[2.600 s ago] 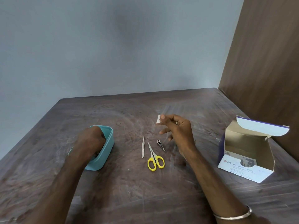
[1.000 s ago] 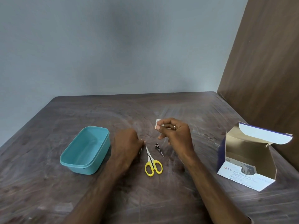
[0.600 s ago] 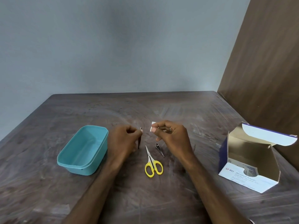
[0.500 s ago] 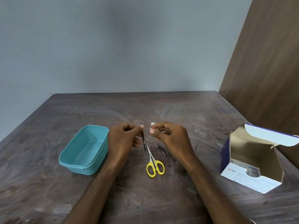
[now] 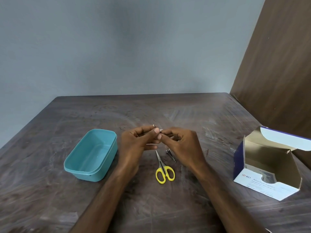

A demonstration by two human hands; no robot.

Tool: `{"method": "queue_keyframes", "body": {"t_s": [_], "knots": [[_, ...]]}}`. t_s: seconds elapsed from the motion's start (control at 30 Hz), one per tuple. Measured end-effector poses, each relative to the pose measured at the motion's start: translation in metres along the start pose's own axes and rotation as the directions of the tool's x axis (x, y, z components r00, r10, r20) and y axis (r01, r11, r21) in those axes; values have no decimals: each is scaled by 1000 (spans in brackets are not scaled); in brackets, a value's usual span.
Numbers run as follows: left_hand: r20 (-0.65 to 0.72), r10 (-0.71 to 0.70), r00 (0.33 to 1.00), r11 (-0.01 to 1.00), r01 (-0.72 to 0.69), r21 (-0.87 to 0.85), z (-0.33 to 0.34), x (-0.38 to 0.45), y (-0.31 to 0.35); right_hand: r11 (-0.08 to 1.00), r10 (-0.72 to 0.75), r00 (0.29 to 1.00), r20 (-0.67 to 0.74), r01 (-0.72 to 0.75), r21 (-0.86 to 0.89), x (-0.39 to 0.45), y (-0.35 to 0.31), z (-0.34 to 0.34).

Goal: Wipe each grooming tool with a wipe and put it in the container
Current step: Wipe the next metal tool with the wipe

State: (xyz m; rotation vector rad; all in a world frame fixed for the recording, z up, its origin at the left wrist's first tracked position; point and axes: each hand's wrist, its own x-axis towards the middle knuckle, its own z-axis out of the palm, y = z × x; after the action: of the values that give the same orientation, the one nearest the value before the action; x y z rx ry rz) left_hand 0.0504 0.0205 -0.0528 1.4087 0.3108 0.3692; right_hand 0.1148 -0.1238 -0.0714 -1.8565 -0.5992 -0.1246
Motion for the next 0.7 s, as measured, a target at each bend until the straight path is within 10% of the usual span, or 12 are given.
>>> {"method": "queue_keyframes", "body": {"t_s": [0.7], "knots": [[-114, 61, 992, 998, -62, -2, -8, 4, 4, 1000, 17, 999, -31, -17, 6, 0, -3, 0]]}}
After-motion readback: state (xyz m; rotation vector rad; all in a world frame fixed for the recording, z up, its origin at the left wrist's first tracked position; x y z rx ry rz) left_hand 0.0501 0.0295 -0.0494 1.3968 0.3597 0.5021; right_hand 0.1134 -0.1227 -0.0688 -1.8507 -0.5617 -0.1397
